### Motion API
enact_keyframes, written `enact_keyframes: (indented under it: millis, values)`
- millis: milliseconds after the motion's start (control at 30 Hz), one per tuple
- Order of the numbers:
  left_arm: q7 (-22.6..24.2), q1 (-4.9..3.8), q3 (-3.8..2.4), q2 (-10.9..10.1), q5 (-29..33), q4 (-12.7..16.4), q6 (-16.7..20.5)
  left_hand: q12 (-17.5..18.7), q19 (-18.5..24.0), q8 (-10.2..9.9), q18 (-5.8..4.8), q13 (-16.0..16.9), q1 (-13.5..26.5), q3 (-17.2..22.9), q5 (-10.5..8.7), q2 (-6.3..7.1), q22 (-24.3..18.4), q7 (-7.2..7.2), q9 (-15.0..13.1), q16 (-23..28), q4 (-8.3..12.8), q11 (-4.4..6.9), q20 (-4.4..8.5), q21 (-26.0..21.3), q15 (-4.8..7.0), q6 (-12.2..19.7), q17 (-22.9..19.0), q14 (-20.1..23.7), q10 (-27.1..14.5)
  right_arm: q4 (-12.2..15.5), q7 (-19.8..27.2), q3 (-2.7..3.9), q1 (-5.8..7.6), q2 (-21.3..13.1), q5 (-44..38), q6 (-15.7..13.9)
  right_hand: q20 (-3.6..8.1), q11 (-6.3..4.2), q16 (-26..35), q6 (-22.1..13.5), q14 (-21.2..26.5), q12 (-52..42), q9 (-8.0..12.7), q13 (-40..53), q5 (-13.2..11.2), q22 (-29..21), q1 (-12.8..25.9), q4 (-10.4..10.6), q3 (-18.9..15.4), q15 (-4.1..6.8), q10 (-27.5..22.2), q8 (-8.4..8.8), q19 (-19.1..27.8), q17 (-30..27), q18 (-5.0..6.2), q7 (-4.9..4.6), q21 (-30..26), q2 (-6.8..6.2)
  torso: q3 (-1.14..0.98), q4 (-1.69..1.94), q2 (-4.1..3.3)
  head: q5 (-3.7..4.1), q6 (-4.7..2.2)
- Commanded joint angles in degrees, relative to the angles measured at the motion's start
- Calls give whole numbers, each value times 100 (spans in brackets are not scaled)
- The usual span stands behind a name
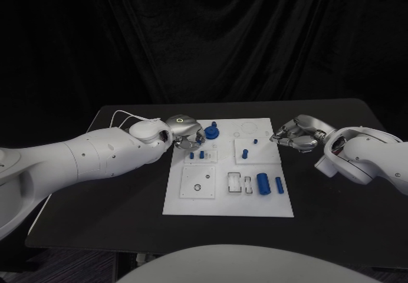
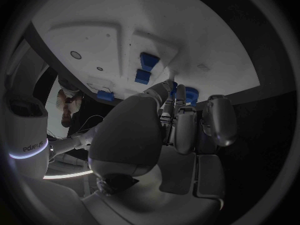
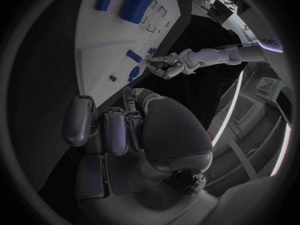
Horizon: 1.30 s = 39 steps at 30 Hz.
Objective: Assemble the parts on the task board
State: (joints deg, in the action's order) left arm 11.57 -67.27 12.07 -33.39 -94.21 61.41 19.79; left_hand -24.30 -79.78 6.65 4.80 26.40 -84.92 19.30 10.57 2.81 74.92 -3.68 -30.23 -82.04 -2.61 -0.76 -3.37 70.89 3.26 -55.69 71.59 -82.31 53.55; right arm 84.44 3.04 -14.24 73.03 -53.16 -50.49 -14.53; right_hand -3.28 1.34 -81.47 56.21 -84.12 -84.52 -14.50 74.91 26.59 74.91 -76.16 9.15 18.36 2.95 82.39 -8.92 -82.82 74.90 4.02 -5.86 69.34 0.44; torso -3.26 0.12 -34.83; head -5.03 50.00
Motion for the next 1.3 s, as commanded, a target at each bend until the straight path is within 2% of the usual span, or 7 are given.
enact_keyframes:
  millis: [33,367,767,1167,1300]
  values:
    - [-12,20,2,28,-24,-9,-48,-24,24,-28,-57,9,-55,-25,-27,-22,946,-1,6,36,21,-5,-1,2,-15,44,-13,28,31,6,-98,4,-15,-3,-19,40,0,-11,21,-19,-219,38,-10,473,36,461,43,-22,11,-15,-37,-5,32,141,73,-10,-12,21,-3,10,5,11,0]
    - [-48,22,2,34,-24,3,-179,-16,45,-43,-51,11,-33,-44,-67,-18,937,-6,12,60,9,-14,-6,-34,-22,53,-55,50,47,5,-107,4,-15,8,-19,46,0,-11,19,-17,-220,36,-11,476,36,459,42,-25,15,-15,-35,-6,32,143,74,-9,-16,24,-3,-2,0,7,0]
    - [-39,23,2,-19,-24,38,-88,-7,46,-46,-52,9,-22,-56,-95,-13,937,-5,14,74,4,-15,-9,-34,-25,46,-79,63,54,7,-108,4,-17,-1,-19,46,1,-12,25,-17,-217,39,-12,470,37,458,39,-34,24,-15,-40,-7,33,132,75,-9,-21,28,-4,13,3,31,0]
    - [-34,24,2,-40,-24,96,-71,-4,51,-44,-50,8,-17,-64,-105,-6,935,-6,13,84,2,-17,-11,-45,-26,35,-95,70,63,8,-106,4,-20,3,-19,45,1,-12,30,-20,-215,42,-13,464,37,453,38,-39,28,-15,-44,-6,37,125,77,-9,-32,29,9,19,0,27,0]
    - [-35,24,2,-31,-24,99,-77,-4,51,-44,-50,8,-17,-64,-105,-6,935,-6,13,84,2,-17,-11,-45,-26,35,-95,70,63,10,-106,4,-20,5,-19,48,1,-12,30,-20,-215,42,-13,464,37,453,38,-39,28,-15,-44,-6,37,125,77,-9,-32,29,2,17,0,31,0]
